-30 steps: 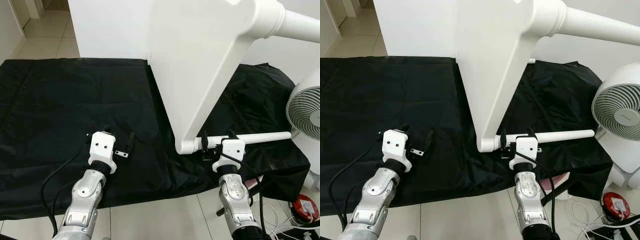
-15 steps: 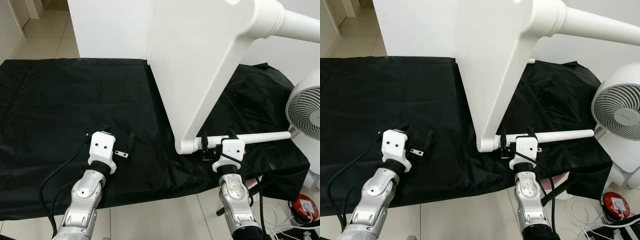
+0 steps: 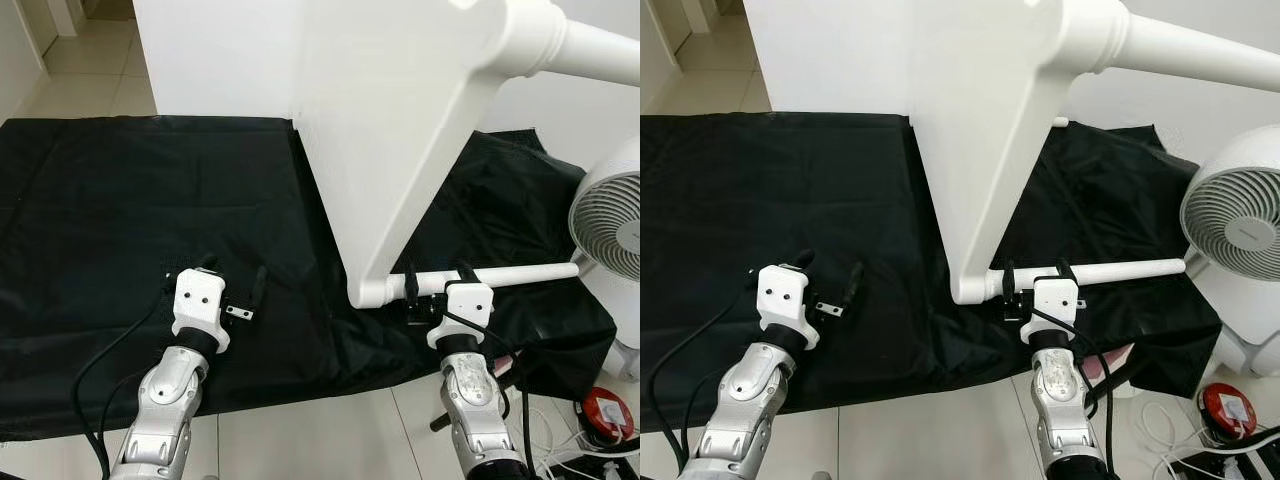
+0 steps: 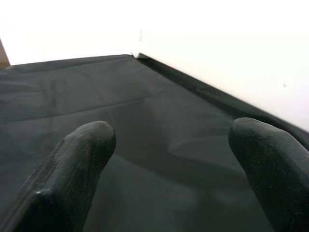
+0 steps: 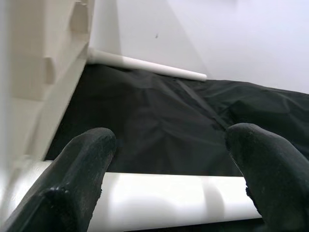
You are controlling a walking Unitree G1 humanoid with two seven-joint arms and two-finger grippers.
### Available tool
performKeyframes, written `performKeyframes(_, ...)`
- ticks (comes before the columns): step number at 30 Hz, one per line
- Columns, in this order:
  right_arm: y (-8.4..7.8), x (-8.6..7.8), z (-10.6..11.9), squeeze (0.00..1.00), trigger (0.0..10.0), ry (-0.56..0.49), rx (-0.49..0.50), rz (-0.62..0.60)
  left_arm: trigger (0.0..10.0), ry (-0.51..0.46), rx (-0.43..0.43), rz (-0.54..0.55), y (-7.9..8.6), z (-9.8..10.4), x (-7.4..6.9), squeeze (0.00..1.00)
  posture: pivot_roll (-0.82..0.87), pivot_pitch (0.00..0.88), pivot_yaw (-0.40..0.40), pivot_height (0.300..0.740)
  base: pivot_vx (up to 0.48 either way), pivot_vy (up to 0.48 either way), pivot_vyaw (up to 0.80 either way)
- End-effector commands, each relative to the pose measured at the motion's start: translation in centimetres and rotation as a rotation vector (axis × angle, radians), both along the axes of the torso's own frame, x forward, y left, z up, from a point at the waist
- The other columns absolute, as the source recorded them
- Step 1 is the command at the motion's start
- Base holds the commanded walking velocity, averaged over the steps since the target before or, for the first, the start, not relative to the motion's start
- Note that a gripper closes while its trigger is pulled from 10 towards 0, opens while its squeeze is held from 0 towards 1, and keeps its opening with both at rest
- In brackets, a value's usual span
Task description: Building children table
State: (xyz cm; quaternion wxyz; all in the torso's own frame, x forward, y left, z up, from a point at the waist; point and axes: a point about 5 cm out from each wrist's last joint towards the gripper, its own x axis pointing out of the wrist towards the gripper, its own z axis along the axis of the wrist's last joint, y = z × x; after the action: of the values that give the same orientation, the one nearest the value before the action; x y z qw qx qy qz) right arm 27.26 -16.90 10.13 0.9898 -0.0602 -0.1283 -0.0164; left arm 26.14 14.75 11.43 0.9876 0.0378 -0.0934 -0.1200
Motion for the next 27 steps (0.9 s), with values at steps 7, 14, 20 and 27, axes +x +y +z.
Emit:
performKeyframes(7,-0.34,-0.19,-0.22,0.00,10.0,0.018,-0.016,-0.005,10.0,-0.012,-0.003,-0.034,-0.49,0.24,-0.30,0.00,0.03,0.003,-0.082,0.740,0.000,-0.353,0.00)
performKeyframes(14,-0.35,-0.28,-0.29,0.00,10.0,0.021,-0.017,-0.006,10.0,-0.009,-0.005,-0.032,-0.54,0.23,-0.31,0.00,0.03,0.005,-0.082,0.740,0.000,-0.453,0.00)
performKeyframes(20,-0.31,-0.32,-0.34,0.00,10.0,0.024,-0.017,-0.003,10.0,-0.006,-0.006,-0.030,-0.52,0.20,-0.38,0.00,0.04,0.008,-0.082,0.740,0.000,-0.480,0.00)
performKeyframes(27,-0.32,-0.33,-0.37,0.00,10.0,0.028,-0.020,-0.001,10.0,-0.009,-0.030,-0.004,-0.40,0.38,-0.63,0.00,0.03,0.006,-0.081,0.740,0.000,-0.243,0.00)
